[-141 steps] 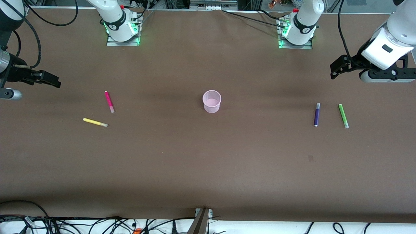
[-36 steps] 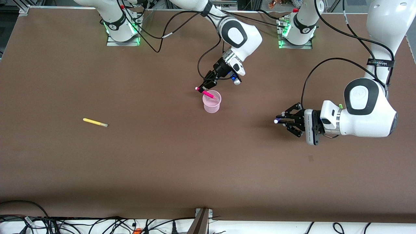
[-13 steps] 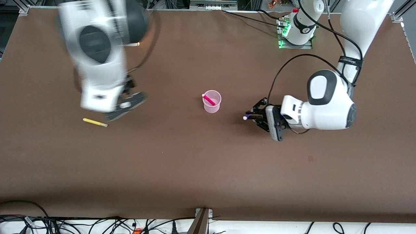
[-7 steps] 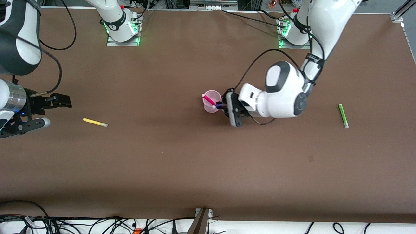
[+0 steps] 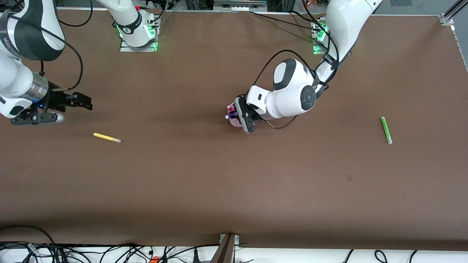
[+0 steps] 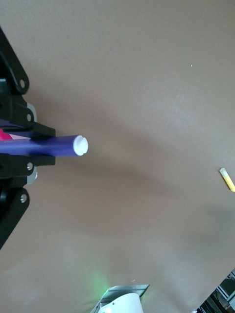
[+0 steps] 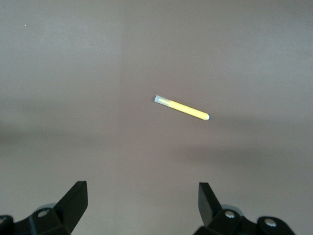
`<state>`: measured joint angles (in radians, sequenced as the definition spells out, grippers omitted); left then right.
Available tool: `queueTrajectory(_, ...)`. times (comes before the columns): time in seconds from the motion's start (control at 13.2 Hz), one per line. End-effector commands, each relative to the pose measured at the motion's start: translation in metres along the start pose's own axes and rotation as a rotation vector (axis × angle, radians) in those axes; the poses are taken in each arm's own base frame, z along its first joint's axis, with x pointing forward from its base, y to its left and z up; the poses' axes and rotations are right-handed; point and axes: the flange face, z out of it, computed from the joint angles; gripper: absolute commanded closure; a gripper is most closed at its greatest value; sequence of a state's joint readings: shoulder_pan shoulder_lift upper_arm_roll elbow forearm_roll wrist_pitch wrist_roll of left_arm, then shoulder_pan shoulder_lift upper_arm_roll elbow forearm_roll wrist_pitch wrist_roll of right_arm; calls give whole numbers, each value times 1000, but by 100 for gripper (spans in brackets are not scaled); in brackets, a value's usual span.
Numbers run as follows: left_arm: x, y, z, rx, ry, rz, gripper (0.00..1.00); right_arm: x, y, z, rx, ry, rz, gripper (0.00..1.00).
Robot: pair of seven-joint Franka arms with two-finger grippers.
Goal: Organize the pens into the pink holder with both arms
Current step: 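Lower the purple marker into the cup and open the left gripper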
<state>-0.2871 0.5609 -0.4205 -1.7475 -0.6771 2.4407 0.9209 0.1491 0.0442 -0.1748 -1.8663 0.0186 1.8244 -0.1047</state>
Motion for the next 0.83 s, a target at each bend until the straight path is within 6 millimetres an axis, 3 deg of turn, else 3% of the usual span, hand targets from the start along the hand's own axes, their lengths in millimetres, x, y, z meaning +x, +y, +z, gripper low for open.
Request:
queueTrajectory(0.0, 0, 21, 10, 6, 6, -3, 100, -12, 12, -15, 10, 42, 38, 0)
queueTrajectory(0.3, -8, 28, 25, 60, 22, 1, 100, -14, 16, -25, 7, 56, 41, 0)
queueTrajectory(0.38, -7, 28, 24, 64, 18, 26, 1, -11, 19, -34, 0, 70, 43, 0)
queueTrajectory(0.76, 4, 25, -13, 93, 39, 68, 0, -14, 31, -55, -11, 74, 58, 0)
